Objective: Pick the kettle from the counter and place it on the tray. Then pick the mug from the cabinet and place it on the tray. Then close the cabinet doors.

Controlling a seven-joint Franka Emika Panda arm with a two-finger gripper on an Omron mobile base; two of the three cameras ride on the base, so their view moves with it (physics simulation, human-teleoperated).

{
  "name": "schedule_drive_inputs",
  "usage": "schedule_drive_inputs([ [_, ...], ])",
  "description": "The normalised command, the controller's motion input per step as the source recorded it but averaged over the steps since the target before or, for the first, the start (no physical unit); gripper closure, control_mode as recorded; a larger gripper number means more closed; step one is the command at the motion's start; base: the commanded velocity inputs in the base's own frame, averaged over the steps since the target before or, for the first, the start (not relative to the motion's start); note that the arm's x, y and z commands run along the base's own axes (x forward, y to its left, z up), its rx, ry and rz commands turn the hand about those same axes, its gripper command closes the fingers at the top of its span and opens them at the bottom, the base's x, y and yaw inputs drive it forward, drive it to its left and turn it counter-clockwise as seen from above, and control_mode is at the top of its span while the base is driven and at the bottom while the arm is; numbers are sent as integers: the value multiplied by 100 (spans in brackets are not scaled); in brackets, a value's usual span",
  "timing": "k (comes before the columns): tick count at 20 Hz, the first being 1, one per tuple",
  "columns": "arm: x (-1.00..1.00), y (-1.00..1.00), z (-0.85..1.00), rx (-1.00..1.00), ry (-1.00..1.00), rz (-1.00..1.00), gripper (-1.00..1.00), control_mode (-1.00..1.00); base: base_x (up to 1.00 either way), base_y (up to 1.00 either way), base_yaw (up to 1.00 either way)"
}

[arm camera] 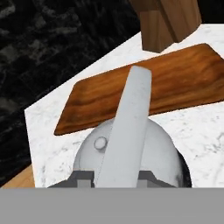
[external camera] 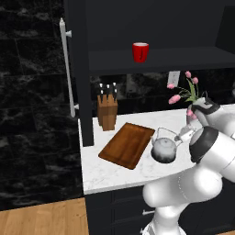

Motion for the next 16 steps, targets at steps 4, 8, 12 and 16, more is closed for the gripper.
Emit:
schedule_drive_inputs([
  [4,-20,0,46,1,0,-21,100,-100,0,0,0],
  [8,-4,0,74,1,0,-31,100,-100,0,0,0],
  [12,3,36,50,3,1,-23,100,-100,0,0,0],
  [16,17,76,5,8,0,-9,100,-100,0,0,0],
])
